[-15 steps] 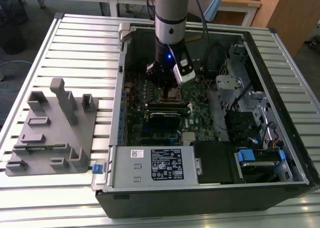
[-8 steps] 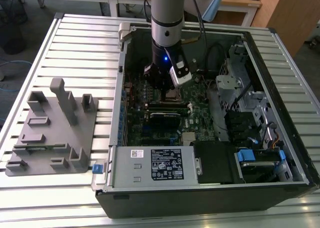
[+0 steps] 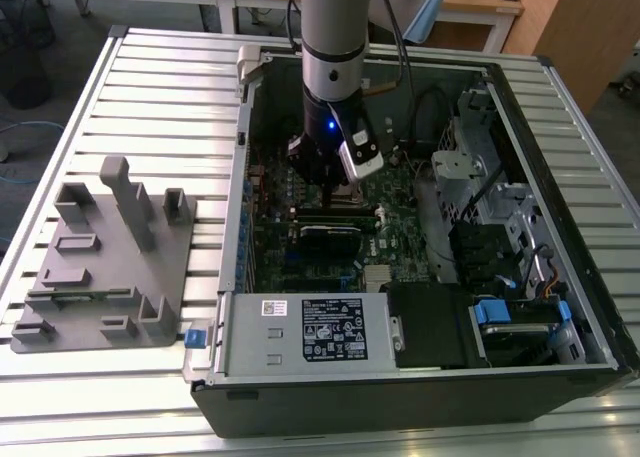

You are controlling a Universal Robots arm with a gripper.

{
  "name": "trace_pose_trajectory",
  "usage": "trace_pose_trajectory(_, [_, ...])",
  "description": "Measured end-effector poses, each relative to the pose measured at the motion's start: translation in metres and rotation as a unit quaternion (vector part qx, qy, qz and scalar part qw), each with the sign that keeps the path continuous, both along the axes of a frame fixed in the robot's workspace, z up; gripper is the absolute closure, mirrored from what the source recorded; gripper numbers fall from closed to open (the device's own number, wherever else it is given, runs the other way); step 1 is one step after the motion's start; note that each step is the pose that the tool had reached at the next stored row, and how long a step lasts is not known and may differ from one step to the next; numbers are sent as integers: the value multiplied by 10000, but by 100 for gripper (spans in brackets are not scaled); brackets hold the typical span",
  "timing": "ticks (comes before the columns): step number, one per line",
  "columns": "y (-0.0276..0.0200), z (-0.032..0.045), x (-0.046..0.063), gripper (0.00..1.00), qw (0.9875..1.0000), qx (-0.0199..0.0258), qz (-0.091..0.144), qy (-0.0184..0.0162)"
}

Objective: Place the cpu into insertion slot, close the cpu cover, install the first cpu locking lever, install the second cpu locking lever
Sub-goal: 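Install the second cpu locking lever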

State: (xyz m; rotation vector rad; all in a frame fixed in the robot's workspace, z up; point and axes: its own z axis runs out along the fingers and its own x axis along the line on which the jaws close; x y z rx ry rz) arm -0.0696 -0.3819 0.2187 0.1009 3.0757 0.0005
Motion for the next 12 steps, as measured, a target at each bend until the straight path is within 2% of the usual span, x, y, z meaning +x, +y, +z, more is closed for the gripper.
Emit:
trace_pose_trajectory(6, [-5, -5, -1, 89, 10000, 28, 0, 0])
trace_pose_trajectory(12, [3, -5, -2, 89, 10000, 35, 0, 0])
